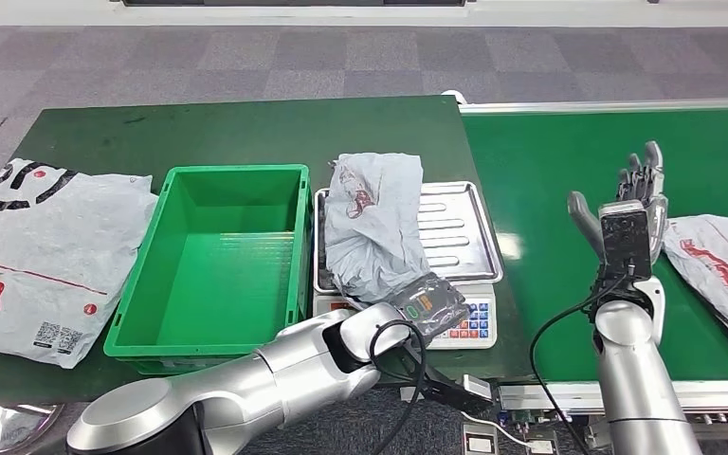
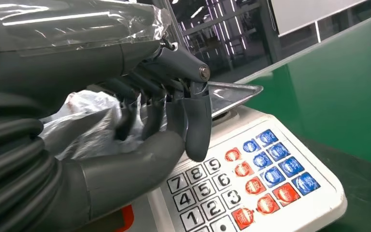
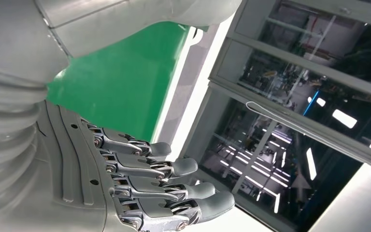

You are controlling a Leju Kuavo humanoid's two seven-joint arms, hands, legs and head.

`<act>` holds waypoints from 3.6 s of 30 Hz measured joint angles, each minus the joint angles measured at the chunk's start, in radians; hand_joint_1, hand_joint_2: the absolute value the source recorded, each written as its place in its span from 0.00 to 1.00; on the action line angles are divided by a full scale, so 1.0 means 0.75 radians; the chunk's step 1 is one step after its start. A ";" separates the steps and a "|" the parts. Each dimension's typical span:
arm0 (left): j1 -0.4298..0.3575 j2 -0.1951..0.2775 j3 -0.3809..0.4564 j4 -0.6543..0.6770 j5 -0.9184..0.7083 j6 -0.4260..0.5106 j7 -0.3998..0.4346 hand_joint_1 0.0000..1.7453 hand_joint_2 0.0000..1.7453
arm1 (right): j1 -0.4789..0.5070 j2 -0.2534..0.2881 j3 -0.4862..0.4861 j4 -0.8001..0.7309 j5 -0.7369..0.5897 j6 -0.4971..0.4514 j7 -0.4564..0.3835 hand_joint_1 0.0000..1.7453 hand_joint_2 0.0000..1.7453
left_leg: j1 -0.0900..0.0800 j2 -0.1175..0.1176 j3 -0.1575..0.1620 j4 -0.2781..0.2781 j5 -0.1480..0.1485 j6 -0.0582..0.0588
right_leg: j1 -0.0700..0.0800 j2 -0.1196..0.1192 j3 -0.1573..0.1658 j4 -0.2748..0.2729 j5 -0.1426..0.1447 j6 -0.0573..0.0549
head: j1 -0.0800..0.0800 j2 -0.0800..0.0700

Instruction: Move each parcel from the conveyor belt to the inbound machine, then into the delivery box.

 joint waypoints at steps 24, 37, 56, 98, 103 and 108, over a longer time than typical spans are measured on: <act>0.012 -0.001 0.042 -0.067 0.355 0.427 -0.188 0.00 1.00 | 0.195 -0.080 0.006 -0.255 -0.053 -0.049 0.037 0.00 1.00 | 0.000 -0.001 0.000 0.000 -0.001 0.000 | 0.000 -0.001 0.001 0.000 0.000 0.000 | 0.000 0.000; -0.024 0.001 0.077 -0.128 0.677 0.409 0.040 0.00 1.00 | 0.219 -0.120 -0.005 -0.273 -0.076 0.005 0.064 0.00 1.00 | 0.000 0.000 0.000 0.000 0.000 0.000 | 0.000 -0.001 0.001 0.000 0.000 0.000 | 0.000 0.000; -0.133 0.002 0.048 0.065 0.432 0.573 0.412 0.00 1.00 | -0.097 -0.101 0.113 0.128 -0.082 -0.006 -0.010 0.00 1.00 | 0.000 -0.001 0.000 0.000 0.001 0.001 | 0.000 -0.003 0.002 0.001 0.000 0.000 | 0.000 0.000; -0.175 0.005 0.059 0.229 0.078 0.236 0.504 0.00 1.00 | -0.384 -0.012 0.145 0.446 -0.006 0.004 0.006 0.00 1.00 | 0.000 -0.004 -0.001 0.000 0.002 0.000 | 0.000 -0.005 0.001 0.001 0.000 0.000 | 0.000 0.000; -0.174 0.005 0.069 0.230 0.081 0.067 0.492 0.00 1.00 | -0.390 -0.012 0.145 0.454 0.008 0.020 0.005 0.00 1.00 | 0.000 -0.004 0.000 0.000 0.002 0.000 | 0.000 -0.004 0.001 0.001 0.000 0.000 | 0.000 0.000; -0.174 0.005 0.069 0.230 0.069 0.013 0.496 0.00 1.00 | -0.404 -0.012 0.145 0.457 0.017 0.029 0.008 0.00 1.00 | 0.000 -0.004 0.000 0.000 0.002 0.000 | 0.000 -0.004 0.001 0.001 0.000 0.000 | 0.000 0.000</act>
